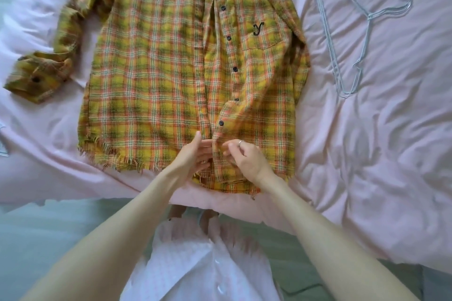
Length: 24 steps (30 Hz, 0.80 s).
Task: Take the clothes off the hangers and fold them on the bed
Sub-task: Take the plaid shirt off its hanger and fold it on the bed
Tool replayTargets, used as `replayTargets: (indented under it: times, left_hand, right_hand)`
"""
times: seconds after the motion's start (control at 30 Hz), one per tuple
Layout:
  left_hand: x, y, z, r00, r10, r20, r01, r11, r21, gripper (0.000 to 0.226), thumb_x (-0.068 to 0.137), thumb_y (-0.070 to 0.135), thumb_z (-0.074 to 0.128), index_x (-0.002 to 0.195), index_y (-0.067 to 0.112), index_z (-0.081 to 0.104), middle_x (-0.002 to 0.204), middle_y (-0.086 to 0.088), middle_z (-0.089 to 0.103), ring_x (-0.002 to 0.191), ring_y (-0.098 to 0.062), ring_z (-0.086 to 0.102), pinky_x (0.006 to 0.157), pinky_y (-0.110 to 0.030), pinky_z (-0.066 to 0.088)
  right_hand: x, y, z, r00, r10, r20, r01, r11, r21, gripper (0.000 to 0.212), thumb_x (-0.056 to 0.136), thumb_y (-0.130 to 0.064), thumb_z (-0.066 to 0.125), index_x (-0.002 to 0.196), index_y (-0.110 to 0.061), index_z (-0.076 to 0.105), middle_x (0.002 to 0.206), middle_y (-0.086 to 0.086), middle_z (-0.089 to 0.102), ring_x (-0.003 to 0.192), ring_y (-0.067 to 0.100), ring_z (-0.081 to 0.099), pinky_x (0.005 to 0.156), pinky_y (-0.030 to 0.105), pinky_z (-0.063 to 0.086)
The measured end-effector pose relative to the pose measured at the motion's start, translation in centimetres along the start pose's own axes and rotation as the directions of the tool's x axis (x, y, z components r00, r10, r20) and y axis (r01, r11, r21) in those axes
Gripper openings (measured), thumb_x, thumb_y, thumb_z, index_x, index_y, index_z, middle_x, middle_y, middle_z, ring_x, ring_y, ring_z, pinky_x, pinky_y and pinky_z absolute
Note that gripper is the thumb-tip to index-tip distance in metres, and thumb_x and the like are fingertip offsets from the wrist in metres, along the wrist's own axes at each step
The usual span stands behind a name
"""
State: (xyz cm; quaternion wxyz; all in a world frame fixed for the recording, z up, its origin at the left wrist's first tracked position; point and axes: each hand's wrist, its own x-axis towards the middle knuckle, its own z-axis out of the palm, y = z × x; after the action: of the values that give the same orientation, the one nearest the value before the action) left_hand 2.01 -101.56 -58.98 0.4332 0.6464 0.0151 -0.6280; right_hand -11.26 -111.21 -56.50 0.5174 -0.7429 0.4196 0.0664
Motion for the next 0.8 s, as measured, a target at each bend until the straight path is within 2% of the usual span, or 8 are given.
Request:
replayTargets:
  times: [0.13,0.23,0.3,0.4,0.5,0.6,0.73,0.8]
  left_hand:
    - [1.1,0.4,1.7,0.999,-0.025,0.031,0.020,0.990,0.139,0.070,0.081,0.064,0.055,0.128,0.013,0.054,0.126,0.005,0.058,0.117,-0.015,0.051,0.102,-0.036,0.038]
    - [1.3,1.2,3.1,0.992,0.113,-0.054,-0.108,0.991,0.082,0.027,0.094,0.034,0.053,0.103,0.010,0.063,0.099,0.000,0.067,0.097,-0.021,0.058,0.088,-0.038,0.046]
    - [1.1,1.8,3.5,0.986,0.129,-0.108,-0.141,0.984,-0.105,0.016,0.097,0.024,0.049,0.095,0.012,0.059,0.090,-0.004,0.066,0.089,-0.023,0.062,0.086,-0.043,0.049]
    - [1.2,2.4,2.7,0.975,0.072,-0.210,-0.128,0.955,-0.268,0.013,0.098,0.019,0.046,0.092,0.013,0.055,0.085,-0.005,0.062,0.076,-0.020,0.061,0.073,-0.040,0.051]
    - [1.0,2.7,1.6,0.967,0.045,-0.249,-0.103,0.969,-0.226,0.016,0.099,0.023,0.045,0.093,0.014,0.056,0.085,-0.006,0.064,0.075,-0.022,0.063,0.068,-0.037,0.053]
    - [0.5,3.2,1.0,0.975,0.023,-0.222,-0.066,0.980,-0.186,0.016,0.099,0.024,0.045,0.096,0.015,0.057,0.088,-0.007,0.066,0.075,-0.022,0.064,0.063,-0.034,0.052]
    - [0.1,3.9,1.0,0.966,0.059,-0.253,-0.104,0.981,-0.167,0.015,0.099,0.024,0.046,0.098,0.018,0.060,0.090,-0.007,0.067,0.078,-0.022,0.065,0.067,-0.036,0.052]
    - [-0.1,4.1,1.0,0.956,0.094,-0.277,-0.139,0.979,-0.146,0.015,0.099,0.025,0.046,0.094,0.020,0.060,0.089,-0.005,0.066,0.078,-0.021,0.065,0.066,-0.035,0.052]
  right_hand:
    - [-0.3,2.0,-1.5,0.963,0.034,-0.266,-0.056,0.996,-0.075,0.028,0.099,-0.027,0.040,0.102,-0.017,0.065,0.088,-0.005,0.063,0.078,0.012,0.058,0.068,0.024,0.045]
    - [-0.3,3.9,-3.4,0.825,0.182,-0.534,-0.251,0.966,-0.059,0.025,0.097,-0.023,0.042,0.111,-0.011,0.061,0.108,0.003,0.058,0.107,0.022,0.052,0.090,0.033,0.041]
    - [0.1,5.3,-4.5,0.725,0.364,-0.585,-0.440,0.898,0.013,0.035,0.095,-0.028,0.046,0.124,-0.010,0.053,0.126,0.009,0.051,0.122,0.027,0.043,0.101,0.040,0.034]
    - [0.6,6.9,-5.5,0.704,0.615,-0.355,-0.475,0.779,0.409,0.055,0.083,-0.046,0.057,0.124,-0.009,0.051,0.113,0.007,0.058,0.106,0.025,0.054,0.087,0.037,0.044]
    - [0.1,7.4,-5.7,0.775,0.632,-0.004,-0.336,0.419,0.844,0.027,0.092,-0.035,0.048,0.100,-0.013,0.063,0.080,0.002,0.066,0.069,0.015,0.062,0.058,0.027,0.049]
    - [-0.5,7.7,-5.7,0.820,0.563,0.100,-0.324,0.312,0.893,0.025,0.095,-0.019,0.039,0.081,-0.015,0.059,0.075,0.003,0.060,0.060,0.013,0.056,0.056,0.024,0.043]
    - [-0.8,7.7,-6.0,0.836,0.520,0.174,-0.357,0.276,0.892,0.017,0.090,-0.023,0.056,0.102,-0.014,0.064,0.084,0.000,0.072,0.071,0.013,0.065,0.059,0.022,0.049]
    - [-0.9,7.5,-6.5,0.832,0.526,0.176,-0.366,0.281,0.887,0.044,0.073,-0.025,0.073,0.112,-0.005,0.065,0.096,0.006,0.069,0.074,0.018,0.062,0.064,0.026,0.047]
